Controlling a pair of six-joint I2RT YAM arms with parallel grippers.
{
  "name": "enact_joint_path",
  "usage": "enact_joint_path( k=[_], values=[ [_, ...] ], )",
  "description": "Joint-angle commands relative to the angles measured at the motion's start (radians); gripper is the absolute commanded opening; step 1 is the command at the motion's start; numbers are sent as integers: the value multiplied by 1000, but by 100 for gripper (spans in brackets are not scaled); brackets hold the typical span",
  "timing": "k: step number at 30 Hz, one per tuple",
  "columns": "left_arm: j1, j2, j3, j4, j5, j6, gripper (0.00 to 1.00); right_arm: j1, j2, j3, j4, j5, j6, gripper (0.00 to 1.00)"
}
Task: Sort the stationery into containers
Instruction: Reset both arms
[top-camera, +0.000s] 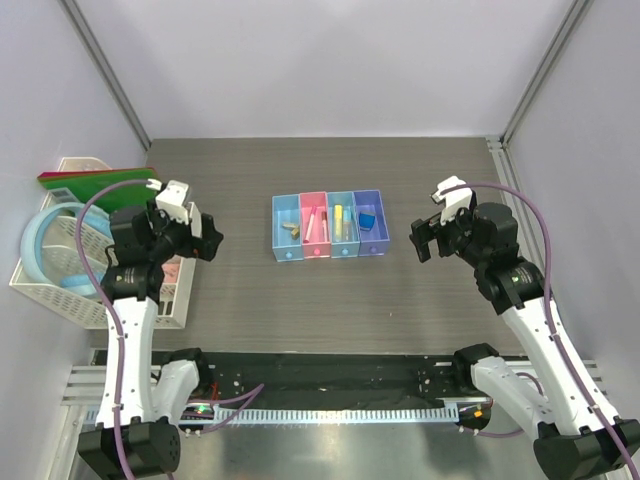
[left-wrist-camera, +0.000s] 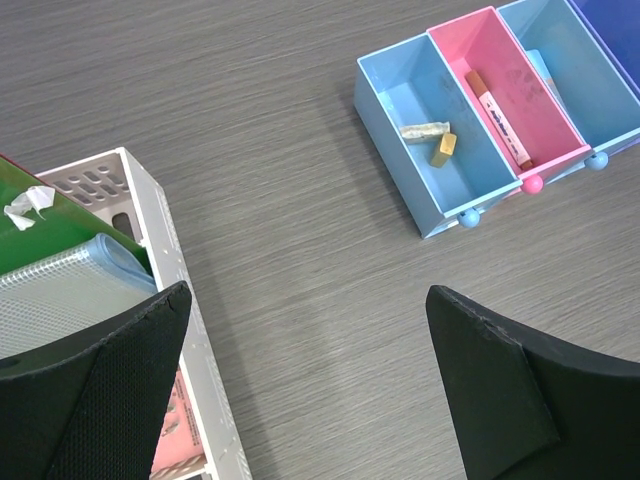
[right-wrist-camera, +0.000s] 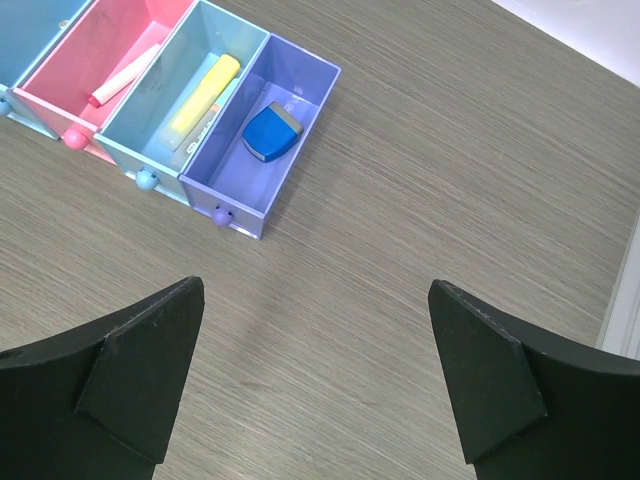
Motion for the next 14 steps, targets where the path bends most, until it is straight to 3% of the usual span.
enact_joint_path(
  k=[1, 14],
  values=[
    [5, -7, -5, 36, 24, -17, 100, -4, -13, 2, 53, -16, 10, 100],
    [5, 13, -7, 37, 36, -28, 100, -5, -10, -2, 58, -30, 10, 100]
  ],
)
